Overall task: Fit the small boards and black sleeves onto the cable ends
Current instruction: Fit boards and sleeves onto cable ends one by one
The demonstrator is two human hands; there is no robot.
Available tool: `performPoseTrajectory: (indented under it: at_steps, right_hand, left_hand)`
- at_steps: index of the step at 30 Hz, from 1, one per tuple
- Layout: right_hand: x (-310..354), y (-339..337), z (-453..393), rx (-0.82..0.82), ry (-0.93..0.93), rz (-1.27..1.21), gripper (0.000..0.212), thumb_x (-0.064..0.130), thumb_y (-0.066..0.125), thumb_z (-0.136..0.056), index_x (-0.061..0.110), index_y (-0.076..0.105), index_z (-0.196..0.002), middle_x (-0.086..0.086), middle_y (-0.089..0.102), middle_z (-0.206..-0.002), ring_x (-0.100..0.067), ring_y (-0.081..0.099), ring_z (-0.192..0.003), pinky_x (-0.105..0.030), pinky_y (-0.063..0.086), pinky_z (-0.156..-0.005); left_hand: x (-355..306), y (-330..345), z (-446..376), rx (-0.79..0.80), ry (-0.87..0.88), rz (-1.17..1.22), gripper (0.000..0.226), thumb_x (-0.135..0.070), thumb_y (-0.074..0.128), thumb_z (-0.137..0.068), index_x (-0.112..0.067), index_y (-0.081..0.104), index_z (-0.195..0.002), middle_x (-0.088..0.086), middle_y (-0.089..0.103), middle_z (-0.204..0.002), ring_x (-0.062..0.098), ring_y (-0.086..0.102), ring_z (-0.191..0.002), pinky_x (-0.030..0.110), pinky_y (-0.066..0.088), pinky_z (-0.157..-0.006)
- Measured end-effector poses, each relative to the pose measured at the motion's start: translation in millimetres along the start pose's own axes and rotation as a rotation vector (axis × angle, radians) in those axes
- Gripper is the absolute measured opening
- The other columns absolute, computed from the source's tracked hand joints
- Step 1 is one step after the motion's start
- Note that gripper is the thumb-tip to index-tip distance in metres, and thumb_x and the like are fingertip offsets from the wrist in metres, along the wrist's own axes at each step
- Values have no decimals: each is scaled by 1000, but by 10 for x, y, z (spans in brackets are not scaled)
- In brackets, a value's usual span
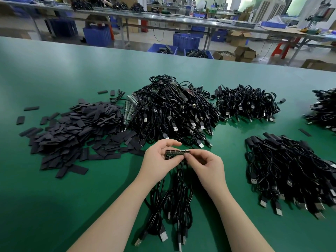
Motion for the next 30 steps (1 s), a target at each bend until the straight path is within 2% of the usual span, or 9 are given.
performPoseTrajectory:
  at_steps: [4, 8, 14, 20, 26, 28, 30]
  right_hand:
    - [11, 7, 14, -29, -25, 79, 11, 15, 76, -86, 25, 76, -82, 14, 73, -76, 1, 65, -69, -10, 48, -64]
    - [14, -15, 24, -57, -25, 99, 8, 15, 77, -85, 20, 76, -79, 13, 72, -72, 3, 61, -64, -11, 46, -62]
    - [25, -9, 20, -59, -26, 110, 10, 15, 78, -85, 22, 75, -77, 11, 71, -69, 3, 61, -63, -11, 47, -61]
    - [31, -13, 20, -58, -43, 114, 16, 15, 77, -86, 26, 73, -75, 18, 71, -72, 4, 61, -63, -9, 45, -61]
    - [30, -4, 21, -51, -48, 112, 18, 16, 76, -86, 30, 71, -77, 20, 71, -75, 5, 62, -66, -9, 46, -62]
    - [19, 1, 10, -34, -28, 72, 17, 17, 76, -87, 32, 72, -79, 18, 72, -77, 3, 65, -71, -10, 48, -65]
    - [11, 5, 1, -17, -5, 12, 15, 18, 75, -87, 32, 74, -83, 15, 74, -80, 1, 67, -74, -11, 50, -68]
  left_hand:
    - [32, 0, -14, -10, -20, -18, 35, -9, 77, -79, -36, 63, -95, -14, 74, -83, -3, 63, -59, 9, 45, -58]
    - [15, 0, -16, -26, 0, -48, 41, -8, 78, -77, -42, 57, -88, -16, 73, -79, -5, 49, -43, 6, 37, -47]
    - [74, 18, -20, -39, -24, -64, 36, -15, 77, -76, -36, 50, -87, -7, 73, -77, 11, 61, -54, 24, 49, -52]
    - [88, 22, -2, -62, -23, -87, 34, -22, 77, -73, -33, 46, -83, -9, 73, -76, 7, 52, -47, 24, 45, -48]
    - [78, 24, 11, -81, -22, -86, 37, -18, 77, -75, -35, 44, -83, -10, 72, -76, 7, 55, -49, 28, 48, -53]
    - [63, 19, 21, -78, -13, -56, 37, -14, 76, -78, -36, 46, -85, -11, 72, -77, 2, 55, -51, 19, 46, -53]
    - [55, 34, 28, -52, -17, -9, 34, -15, 75, -80, -35, 50, -91, -9, 73, -81, 3, 60, -57, 16, 47, -56]
Point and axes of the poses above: each hand's wrist, its own z-axis away from the middle knuckle, its own y-axis out of the palm, x = y × z, the point moved 8 cm from there along -z, towards the middle knuckle
